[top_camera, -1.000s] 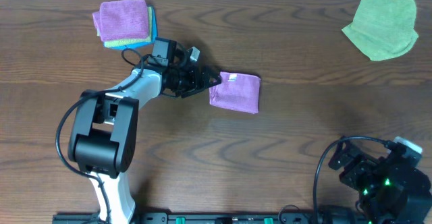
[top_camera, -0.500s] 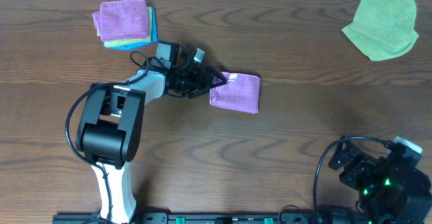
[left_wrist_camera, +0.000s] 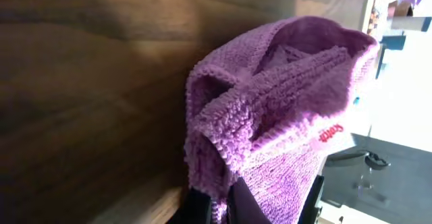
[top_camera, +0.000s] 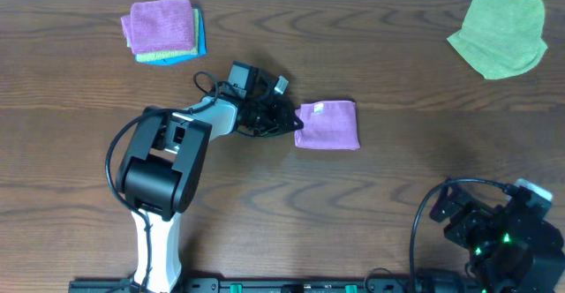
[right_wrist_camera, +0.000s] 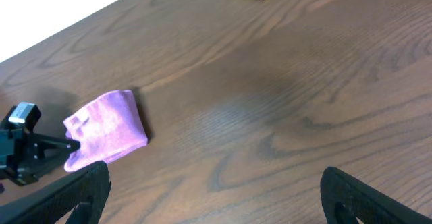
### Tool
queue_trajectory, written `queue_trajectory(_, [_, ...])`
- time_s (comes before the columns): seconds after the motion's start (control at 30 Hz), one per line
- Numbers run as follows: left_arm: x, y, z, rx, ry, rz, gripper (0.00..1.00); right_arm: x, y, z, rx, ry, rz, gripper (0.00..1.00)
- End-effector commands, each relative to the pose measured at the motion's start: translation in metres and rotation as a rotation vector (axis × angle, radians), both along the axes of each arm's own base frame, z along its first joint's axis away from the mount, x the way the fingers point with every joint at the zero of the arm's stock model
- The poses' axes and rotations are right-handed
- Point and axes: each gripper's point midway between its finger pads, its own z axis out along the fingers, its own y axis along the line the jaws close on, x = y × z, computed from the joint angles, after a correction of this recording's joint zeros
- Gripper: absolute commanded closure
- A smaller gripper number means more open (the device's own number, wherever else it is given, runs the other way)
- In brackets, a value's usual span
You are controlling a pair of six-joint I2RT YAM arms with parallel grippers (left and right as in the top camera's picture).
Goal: Fold the cloth
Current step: 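Grasp the left edge of the folded purple cloth with the left gripper, then carry the purple cloth with the left gripper to the upper-left cloth stack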
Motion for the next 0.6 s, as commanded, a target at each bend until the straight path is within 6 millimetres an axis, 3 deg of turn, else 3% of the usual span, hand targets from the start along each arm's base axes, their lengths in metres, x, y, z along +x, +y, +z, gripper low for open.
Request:
queue_trajectory(0.0, [0.001, 0.005, -0.012, 0.039, 0.030, 0.039, 0.94, -0.001, -0.002, -0.002, 0.011, 0.002, -0.019, 0.01])
queue_trajectory(0.13, [0.003, 0.001, -0.007, 0.007, 0.012, 0.025, 0.94, -0.001, -0.002, -0.002, 0.011, 0.002, -0.019, 0.01])
queue_trajectory(0.3, [0.012, -0.007, 0.018, -0.098, -0.031, 0.002, 0.94, -0.001, -0.002, -0.002, 0.011, 0.002, -0.019, 0.01])
queue_trajectory(0.57, [0.053, 0.025, 0.039, -0.115, -0.101, 0.086, 0.94, -0.001, -0.002, -0.002, 0.011, 0.003, -0.019, 0.01])
